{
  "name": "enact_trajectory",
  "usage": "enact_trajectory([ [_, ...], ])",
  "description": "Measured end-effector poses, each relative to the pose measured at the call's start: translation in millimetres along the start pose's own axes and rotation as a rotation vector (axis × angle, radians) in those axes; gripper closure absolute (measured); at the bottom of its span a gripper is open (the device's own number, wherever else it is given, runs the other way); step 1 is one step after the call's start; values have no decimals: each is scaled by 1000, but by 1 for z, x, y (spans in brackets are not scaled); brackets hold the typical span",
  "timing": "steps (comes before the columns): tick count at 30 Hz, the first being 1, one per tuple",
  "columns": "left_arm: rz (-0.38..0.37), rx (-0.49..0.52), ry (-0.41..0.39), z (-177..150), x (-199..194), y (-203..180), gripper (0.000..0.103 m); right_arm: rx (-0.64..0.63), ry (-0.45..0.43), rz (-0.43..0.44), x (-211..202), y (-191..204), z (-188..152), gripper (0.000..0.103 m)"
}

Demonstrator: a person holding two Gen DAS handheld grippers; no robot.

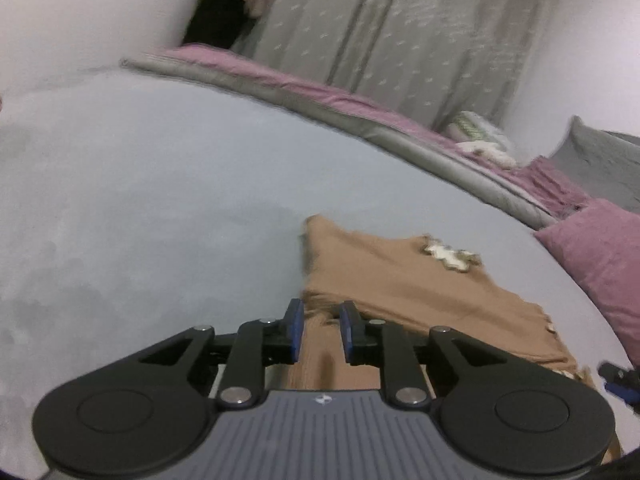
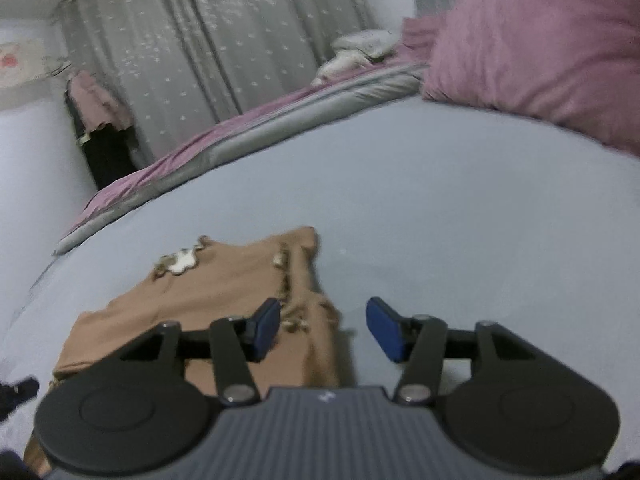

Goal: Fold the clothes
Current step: 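Lay the hem down on the sweater and open both grippers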

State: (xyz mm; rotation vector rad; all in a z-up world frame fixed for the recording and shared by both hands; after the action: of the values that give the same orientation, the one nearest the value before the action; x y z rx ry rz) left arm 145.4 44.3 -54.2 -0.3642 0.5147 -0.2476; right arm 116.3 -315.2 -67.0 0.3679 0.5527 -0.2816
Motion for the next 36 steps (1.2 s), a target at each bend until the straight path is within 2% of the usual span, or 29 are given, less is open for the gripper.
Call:
enact_trajectory([
  [3, -64, 85, 29, -11, 4, -27, 80, -100, -17, 21, -8, 25, -7, 52],
  [8, -161, 252, 103, -44, 10, -70, 77, -305, 4, 88, -19, 78, -38, 54],
  [12, -203, 325, 167, -66, 11, -90, 75, -401, 32, 137, -24, 106, -66, 54],
  [15, -200, 362, 169, -76, 9, -94, 72, -457, 42, 151, -25, 117, -84, 53],
  [19, -193, 302, 162, -73, 6, -79, 73, -434, 47, 150, -28, 104, -85, 54],
  [27, -100, 302, 144, -63, -5, -46, 73, -366, 62, 87, -37, 43, -66, 56],
  [31, -69, 285, 131, -58, -10, -40, 73, -329, 73, 79, -45, 18, -58, 65],
  [33, -55, 275, 124, -55, -13, -37, 73, -322, 74, 80, -48, 16, -56, 65],
  [36, -48, 263, 113, -52, -16, -37, 73, -336, 66, 70, -53, 24, -54, 56],
])
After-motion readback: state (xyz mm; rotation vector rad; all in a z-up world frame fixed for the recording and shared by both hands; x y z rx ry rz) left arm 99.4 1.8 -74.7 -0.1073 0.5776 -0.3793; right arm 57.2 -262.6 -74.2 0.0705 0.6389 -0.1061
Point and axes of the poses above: each gripper's, at about its wrist camera, not at the fingertips, and x roughly the way its jaws point, y to its left, z to its top, the point moved 5 cm from there along x, roughly the way its jaws point, and after that the axes turned 8 degrees about -z, right-handed, at the moved point
